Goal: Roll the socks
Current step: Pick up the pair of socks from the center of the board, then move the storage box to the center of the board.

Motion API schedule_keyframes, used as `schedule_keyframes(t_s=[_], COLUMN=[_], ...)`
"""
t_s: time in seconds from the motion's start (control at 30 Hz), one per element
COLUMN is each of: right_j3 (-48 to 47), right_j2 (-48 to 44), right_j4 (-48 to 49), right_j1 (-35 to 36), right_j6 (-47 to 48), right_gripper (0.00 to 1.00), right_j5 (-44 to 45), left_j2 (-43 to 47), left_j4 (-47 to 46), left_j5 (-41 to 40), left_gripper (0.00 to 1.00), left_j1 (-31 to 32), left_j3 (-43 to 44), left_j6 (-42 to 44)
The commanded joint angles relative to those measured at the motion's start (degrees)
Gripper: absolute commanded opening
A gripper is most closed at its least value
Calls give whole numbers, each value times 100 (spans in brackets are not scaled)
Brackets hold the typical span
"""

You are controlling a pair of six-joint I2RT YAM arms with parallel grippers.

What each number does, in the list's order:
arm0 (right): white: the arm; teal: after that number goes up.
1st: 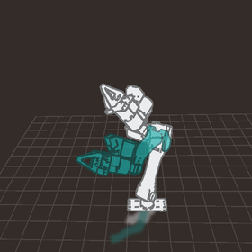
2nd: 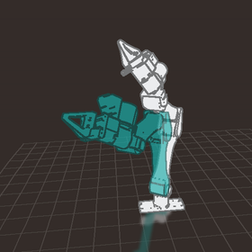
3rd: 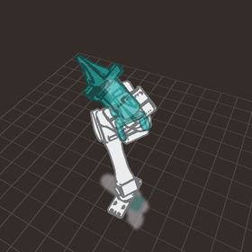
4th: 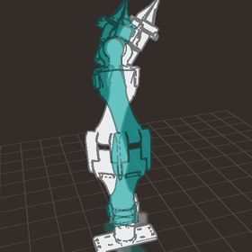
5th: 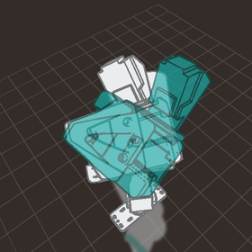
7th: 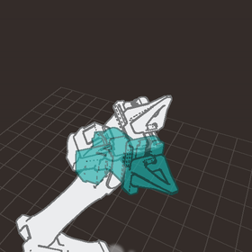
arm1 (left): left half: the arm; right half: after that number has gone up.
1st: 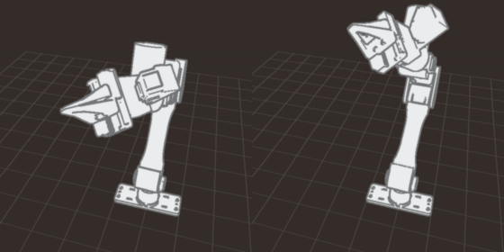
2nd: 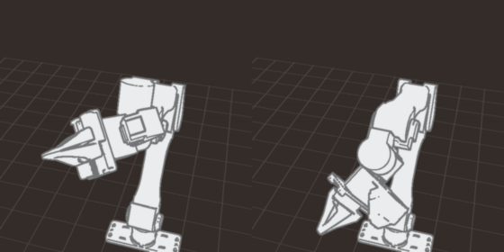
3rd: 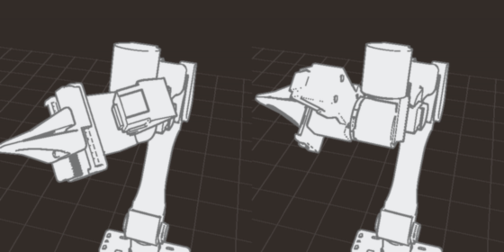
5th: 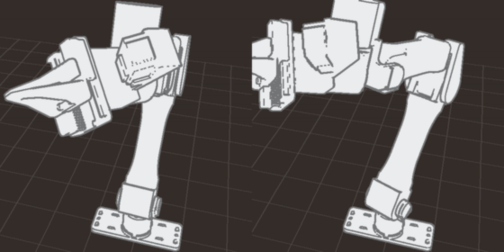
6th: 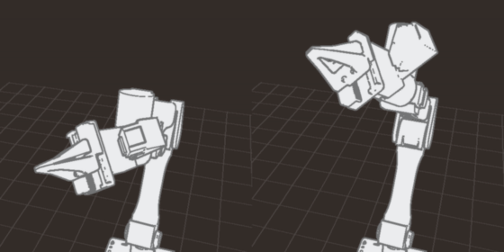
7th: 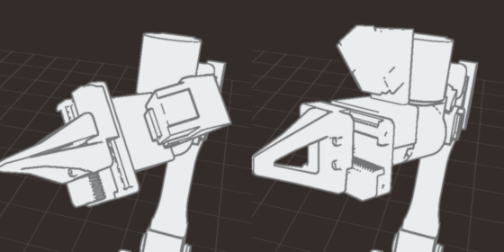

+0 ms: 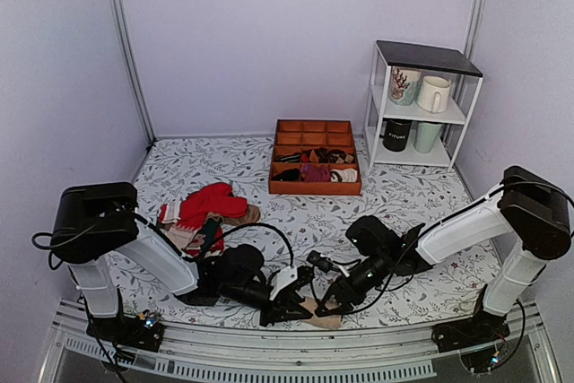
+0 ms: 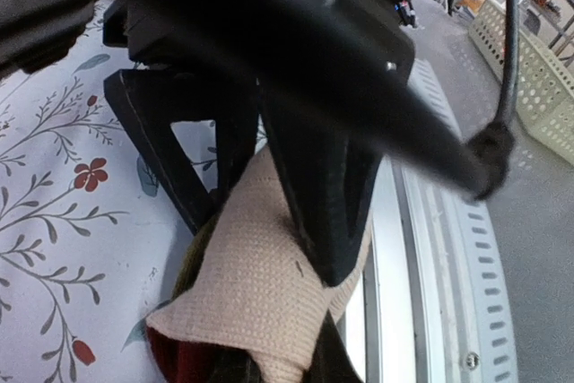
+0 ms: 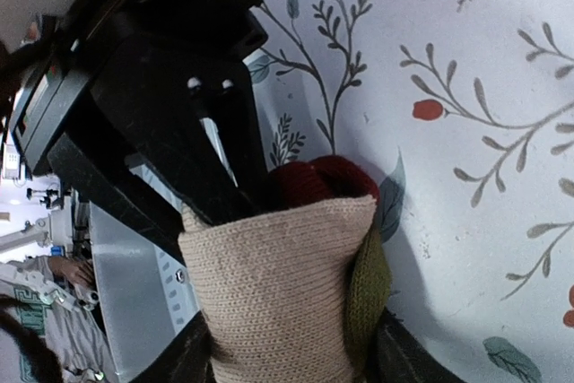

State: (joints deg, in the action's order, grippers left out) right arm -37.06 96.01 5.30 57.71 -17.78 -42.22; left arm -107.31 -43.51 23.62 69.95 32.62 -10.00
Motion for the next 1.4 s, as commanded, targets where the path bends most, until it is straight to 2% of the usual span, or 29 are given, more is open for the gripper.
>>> schedule_keyframes(t_s=[0.0,0.23,0.33,0.37,0.4,0.43,0.47,0.6,0.77,1.0,1.2,1.37], right_j3=[100,284,317,307,305,307,308,270,-116,-1464,-2535,-3671], right_j2=[302,411,315,287,261,227,187,-33,-539,-956,-617,113], right_j4=[79,347,343,329,309,305,298,222,-182,-1084,-1362,-1305], right_j1=[66,65,62,47,26,-8,-39,-268,-636,-1127,-1584,-1671], right_j6=[-150,-416,-546,-571,-602,-643,-648,-695,-642,-293,-16,264], right_gripper=[42,0,0,0,0,0,0,0,0,0,0,0], right_j5=[-101,-137,86,132,178,186,215,337,573,1052,1390,2435], left_j2=[-426,-347,-195,-104,25,168,333,1121,2223,3117,3613,4079], left_j4=[1468,1558,1607,1607,1608,1624,1621,1864,2446,2640,2890,2892], left_j5=[-32,-281,-351,-376,-402,-440,-467,-758,-1695,-2260,-2526,-3117], left_gripper=[0,0,17,34,68,95,99,99,99,100,100,100], left_j1=[27,-72,-184,-205,-212,-216,-212,-223,-254,-459,-609,-781], left_j3=[-175,-99,-61,-74,-85,-121,-181,-371,-653,-971,-1038,-1250], left_j6=[16,-37,-62,-39,7,73,125,199,157,-48,-37,-322])
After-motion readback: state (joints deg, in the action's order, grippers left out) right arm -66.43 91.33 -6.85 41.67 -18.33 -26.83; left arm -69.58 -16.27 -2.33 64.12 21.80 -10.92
